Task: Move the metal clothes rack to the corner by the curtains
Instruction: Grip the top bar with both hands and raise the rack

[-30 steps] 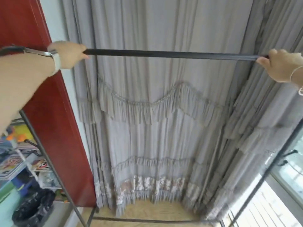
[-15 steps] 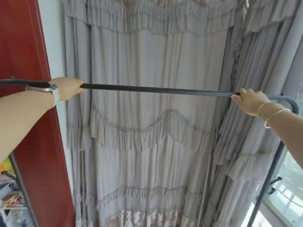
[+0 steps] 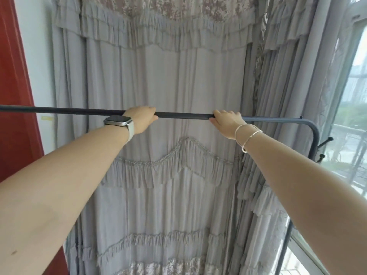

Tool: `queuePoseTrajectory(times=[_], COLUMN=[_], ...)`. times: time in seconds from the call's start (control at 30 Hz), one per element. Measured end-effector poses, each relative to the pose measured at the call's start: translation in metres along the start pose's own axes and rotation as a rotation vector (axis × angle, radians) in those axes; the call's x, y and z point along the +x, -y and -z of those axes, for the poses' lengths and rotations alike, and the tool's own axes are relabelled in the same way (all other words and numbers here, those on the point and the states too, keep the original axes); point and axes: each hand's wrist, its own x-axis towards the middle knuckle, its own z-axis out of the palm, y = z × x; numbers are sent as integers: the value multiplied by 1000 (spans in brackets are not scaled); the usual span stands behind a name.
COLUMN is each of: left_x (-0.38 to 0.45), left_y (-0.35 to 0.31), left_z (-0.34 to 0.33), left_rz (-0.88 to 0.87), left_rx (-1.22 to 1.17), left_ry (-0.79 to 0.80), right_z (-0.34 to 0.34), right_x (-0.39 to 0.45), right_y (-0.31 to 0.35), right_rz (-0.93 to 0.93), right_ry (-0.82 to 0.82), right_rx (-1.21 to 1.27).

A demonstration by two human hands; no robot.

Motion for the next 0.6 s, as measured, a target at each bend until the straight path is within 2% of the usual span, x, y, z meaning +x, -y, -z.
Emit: queuePoseTrajectory(times=[0.17,0.43,0.6], left_x=[2,10,0], left_y=[-31,-30,-29], left_z=[-2,-8,4], left_rz=[46,36,82], left_rx=[-23,26,47], left_ry=[-33,-155,-140], right_z=[-5,-7,3], right_x=[-2,7,5], right_y=[5,-2,9], right_rz=[-21,14,3], right_ry=[-28,-130,-127], right_rx=[-25,-28,-17])
